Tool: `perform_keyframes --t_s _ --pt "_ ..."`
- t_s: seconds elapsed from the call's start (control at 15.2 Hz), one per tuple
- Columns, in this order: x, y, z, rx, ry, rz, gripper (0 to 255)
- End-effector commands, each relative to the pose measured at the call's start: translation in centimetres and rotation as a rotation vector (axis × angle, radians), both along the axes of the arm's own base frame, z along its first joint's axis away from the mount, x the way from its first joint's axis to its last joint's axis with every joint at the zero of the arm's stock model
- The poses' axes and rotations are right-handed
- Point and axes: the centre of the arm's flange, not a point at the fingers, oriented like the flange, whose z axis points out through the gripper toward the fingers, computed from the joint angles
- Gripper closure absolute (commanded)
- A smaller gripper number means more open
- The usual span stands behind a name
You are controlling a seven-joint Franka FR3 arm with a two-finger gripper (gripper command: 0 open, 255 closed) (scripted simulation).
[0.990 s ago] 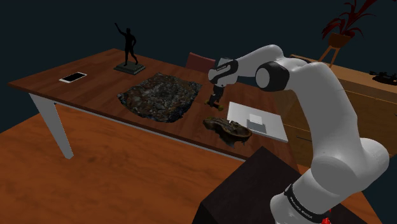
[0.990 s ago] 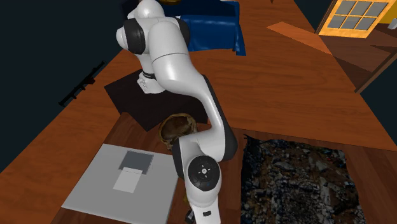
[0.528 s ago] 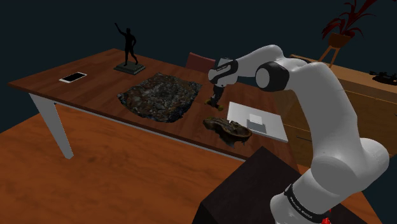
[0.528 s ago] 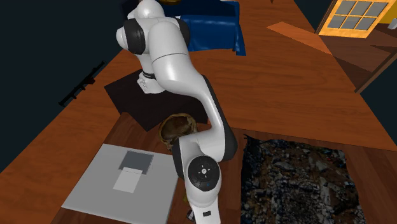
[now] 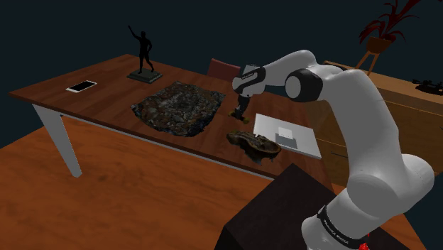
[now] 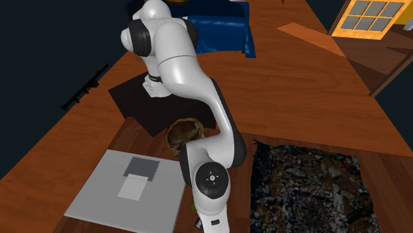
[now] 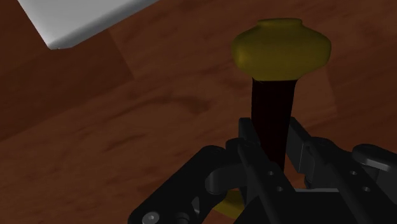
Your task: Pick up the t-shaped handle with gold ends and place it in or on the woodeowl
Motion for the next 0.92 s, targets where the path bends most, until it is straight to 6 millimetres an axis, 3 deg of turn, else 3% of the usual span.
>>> perform_keyframes --t_s 0.0,0.86 --pt "0.0 0.0 0.5 0.000 0.000 0.000 255" --pt "0.0 0.0 7.4 0.000 0.000 0.000 255"
